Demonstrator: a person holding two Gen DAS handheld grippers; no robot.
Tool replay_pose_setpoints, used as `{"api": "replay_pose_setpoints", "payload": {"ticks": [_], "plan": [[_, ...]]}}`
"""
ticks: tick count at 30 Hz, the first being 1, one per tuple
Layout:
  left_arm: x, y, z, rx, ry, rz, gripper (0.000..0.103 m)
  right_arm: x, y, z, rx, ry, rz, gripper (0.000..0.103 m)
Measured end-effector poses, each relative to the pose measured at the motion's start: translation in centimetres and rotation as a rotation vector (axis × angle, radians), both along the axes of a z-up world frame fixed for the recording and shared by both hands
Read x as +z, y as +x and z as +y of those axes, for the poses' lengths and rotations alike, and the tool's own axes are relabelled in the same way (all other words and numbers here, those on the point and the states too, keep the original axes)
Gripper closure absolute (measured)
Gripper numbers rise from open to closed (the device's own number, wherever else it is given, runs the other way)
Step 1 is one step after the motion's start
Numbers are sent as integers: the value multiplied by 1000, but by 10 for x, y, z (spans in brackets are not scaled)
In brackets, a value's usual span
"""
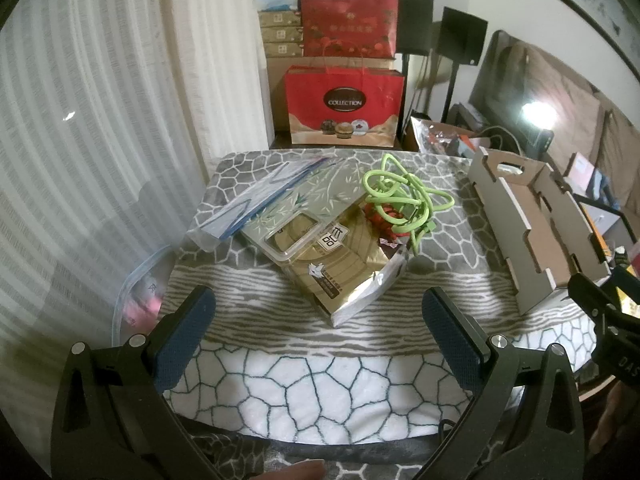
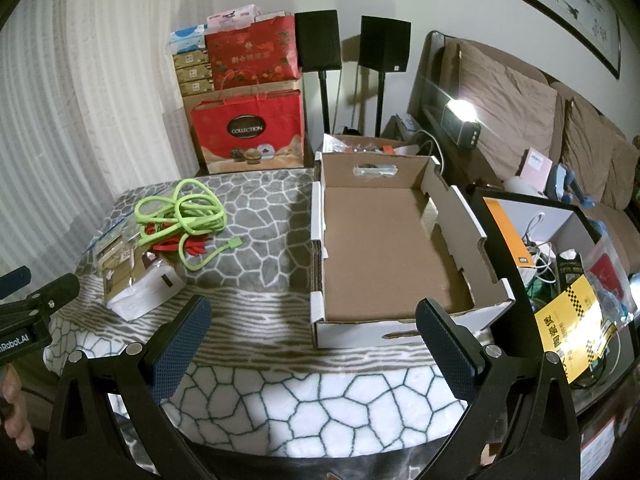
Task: Organize objects
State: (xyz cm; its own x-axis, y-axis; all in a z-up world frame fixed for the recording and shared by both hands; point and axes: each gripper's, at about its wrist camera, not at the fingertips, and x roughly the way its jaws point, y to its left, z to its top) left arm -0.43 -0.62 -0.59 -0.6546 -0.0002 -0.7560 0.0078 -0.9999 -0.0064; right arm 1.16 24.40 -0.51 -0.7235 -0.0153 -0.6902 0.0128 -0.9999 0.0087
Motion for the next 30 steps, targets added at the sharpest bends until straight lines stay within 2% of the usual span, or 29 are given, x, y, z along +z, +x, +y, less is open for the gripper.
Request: {"api": "replay_pose_setpoints", "payload": {"ticks": [30], "plan": [[-1, 0, 0, -3, -3, -2, 0, 0, -2, 4, 1, -3, -2, 0]]}}
